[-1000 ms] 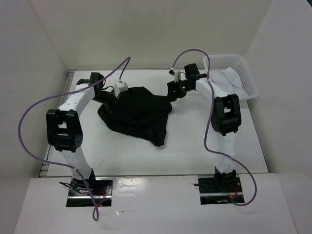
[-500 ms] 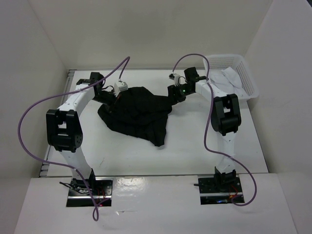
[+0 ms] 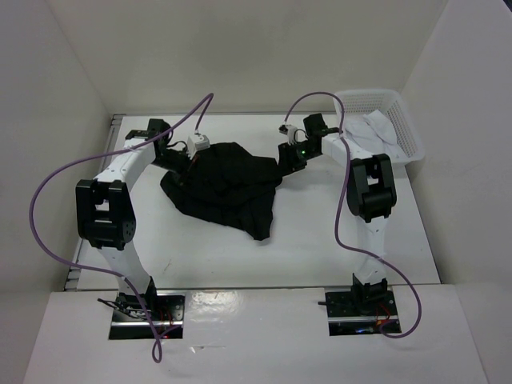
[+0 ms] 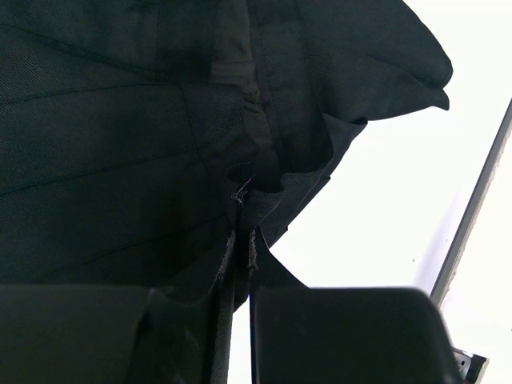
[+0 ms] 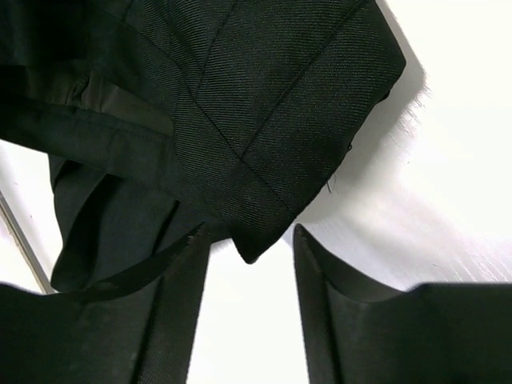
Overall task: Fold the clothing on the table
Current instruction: Flatten the skirt out
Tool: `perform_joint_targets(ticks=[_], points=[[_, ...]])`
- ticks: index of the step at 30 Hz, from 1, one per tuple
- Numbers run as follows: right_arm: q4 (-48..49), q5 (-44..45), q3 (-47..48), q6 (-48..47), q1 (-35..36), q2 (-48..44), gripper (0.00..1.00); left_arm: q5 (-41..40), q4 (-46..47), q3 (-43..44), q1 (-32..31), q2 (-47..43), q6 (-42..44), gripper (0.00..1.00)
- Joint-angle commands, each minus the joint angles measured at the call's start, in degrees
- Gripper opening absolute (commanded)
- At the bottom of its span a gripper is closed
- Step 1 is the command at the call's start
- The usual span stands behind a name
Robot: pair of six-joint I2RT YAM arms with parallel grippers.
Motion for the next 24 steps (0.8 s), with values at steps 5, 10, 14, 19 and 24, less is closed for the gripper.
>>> perform_joint_targets(ticks=[5, 10, 14, 19, 24], points=[[-0.02, -1.90, 0.36, -0.56, -0.32, 1.87, 0.38, 2.23, -0.09, -0.95, 0.35, -1.50, 1.35, 0.07], [-0.02, -2.43, 0.36, -0.56, -0.32, 1.88, 0.22, 2.75, -0.09, -0.95, 0.35, -0.98, 1.35, 0.07], [-0.72, -2.43, -0.16, -0.56, -0.32, 1.36, 0.00, 2.75, -0.61, 0.27, 0.35, -0.97, 1.35, 0.07], [-3.43, -1.82, 2.73, -0.56, -0.32, -6.11, 0.00, 2.75, -3.86, 5.81, 0.35, -1.59, 0.82, 0.02], [-6.17, 1.08, 7.90, -0.04, -0.32, -16.56, 0.00, 1.44, -6.24, 13.02, -0.18, -7.81, -0.24, 0.01]])
